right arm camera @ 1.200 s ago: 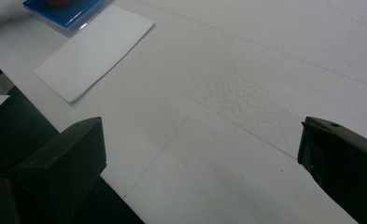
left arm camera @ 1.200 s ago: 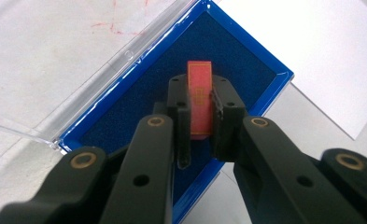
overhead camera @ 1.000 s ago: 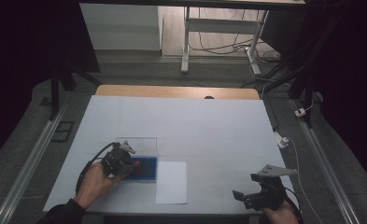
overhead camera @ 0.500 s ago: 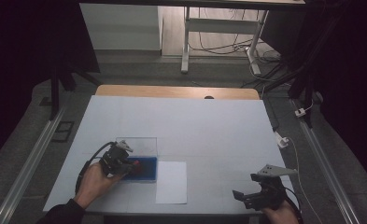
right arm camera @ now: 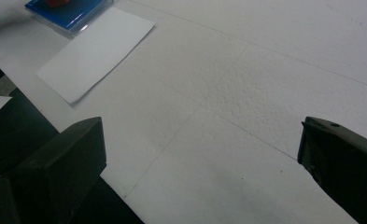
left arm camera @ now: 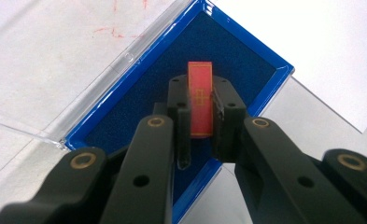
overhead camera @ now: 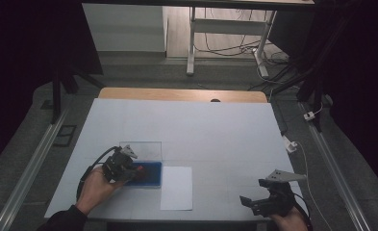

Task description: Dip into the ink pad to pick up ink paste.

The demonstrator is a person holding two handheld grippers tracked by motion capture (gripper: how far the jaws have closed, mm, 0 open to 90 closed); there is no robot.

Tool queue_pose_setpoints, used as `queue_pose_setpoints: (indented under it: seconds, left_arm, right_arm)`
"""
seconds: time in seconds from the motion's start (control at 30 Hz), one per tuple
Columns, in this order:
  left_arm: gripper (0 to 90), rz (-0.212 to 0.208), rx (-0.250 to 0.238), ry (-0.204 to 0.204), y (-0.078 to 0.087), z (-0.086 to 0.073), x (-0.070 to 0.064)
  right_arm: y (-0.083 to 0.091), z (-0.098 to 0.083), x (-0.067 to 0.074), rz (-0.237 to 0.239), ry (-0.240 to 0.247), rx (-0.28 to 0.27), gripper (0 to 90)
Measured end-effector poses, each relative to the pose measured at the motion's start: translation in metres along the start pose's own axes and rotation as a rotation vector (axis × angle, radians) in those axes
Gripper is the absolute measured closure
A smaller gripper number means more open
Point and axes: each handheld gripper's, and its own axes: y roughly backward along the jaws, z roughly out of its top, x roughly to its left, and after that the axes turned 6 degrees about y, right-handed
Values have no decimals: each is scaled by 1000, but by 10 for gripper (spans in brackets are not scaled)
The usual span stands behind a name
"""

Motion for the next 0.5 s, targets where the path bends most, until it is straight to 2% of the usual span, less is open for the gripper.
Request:
queue_pose_setpoints:
  seconds: [0.27, 0.5]
  left_arm:
    - [796, 10, -53, 1, 12, -3, -3]
    - [795, -9, -89, 13, 20, -6, -3]
  right_arm:
    - [0, 0, 0, 0, 1, 0, 11]
    - [0, 0, 0, -2, 2, -1, 11]
